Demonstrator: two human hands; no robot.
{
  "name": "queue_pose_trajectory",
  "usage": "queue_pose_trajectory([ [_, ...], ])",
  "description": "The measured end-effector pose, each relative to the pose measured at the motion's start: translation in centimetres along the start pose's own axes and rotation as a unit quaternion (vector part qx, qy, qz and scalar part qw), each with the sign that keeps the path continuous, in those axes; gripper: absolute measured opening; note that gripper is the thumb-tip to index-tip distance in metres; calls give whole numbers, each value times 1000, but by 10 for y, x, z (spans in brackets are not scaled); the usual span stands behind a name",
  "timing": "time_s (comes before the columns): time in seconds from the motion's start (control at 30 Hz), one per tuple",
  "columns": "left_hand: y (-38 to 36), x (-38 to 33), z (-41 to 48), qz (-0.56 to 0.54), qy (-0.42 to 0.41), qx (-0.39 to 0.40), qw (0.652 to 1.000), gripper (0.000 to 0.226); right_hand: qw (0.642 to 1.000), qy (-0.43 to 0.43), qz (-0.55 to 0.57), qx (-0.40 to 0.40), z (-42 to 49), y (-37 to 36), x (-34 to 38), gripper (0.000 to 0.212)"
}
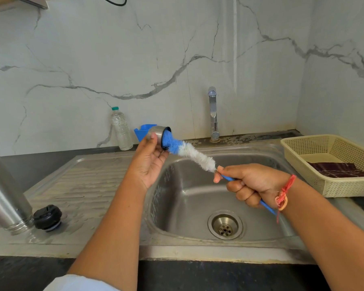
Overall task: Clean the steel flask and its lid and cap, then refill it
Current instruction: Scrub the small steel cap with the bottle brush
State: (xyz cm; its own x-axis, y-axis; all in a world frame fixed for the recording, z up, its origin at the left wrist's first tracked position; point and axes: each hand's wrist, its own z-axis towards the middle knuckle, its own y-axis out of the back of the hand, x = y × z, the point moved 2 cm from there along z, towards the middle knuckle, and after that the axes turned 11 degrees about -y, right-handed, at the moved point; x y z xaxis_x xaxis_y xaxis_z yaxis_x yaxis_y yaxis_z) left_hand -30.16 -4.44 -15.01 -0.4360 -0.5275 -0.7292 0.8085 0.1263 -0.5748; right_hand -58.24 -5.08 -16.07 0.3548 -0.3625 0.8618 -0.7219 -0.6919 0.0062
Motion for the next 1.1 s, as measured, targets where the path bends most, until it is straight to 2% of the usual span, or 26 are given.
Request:
queue_pose_trajectory([
  [0.07,0,4,-1,27,17,-5,999,28,981,80,-143,-104,3,2,2,34],
  [0.13,3,4,2,45,13,-34,998,34,929,155,-272,-195,5,6,5,30],
  [0.2,9,0,5,39,2,-80,996,39,893,180,-325,-254,8,13,7,25],
  [0.27,17,-1,8,5,1,-122,993,52,882,186,-336,-273,10,18,6,22],
  [0.43,17,-1,5,-48,26,-163,985,48,869,191,-352,-290,14,18,5,22],
  [0.6,15,2,7,-19,33,-153,987,51,882,206,-305,-296,14,15,4,26],
  [0.73,15,3,9,-84,52,-169,981,53,889,205,-290,-289,16,15,4,29],
  [0.83,13,3,9,-91,59,-172,979,47,889,209,-285,-292,15,16,4,30],
  [0.93,11,5,8,-54,58,-167,983,36,889,207,-277,-299,15,17,4,31],
  [1.03,8,7,6,30,63,-137,988,47,895,203,-259,-301,17,20,4,31],
  [1.1,6,9,5,82,71,-126,986,39,899,199,-247,-302,19,21,4,31],
])
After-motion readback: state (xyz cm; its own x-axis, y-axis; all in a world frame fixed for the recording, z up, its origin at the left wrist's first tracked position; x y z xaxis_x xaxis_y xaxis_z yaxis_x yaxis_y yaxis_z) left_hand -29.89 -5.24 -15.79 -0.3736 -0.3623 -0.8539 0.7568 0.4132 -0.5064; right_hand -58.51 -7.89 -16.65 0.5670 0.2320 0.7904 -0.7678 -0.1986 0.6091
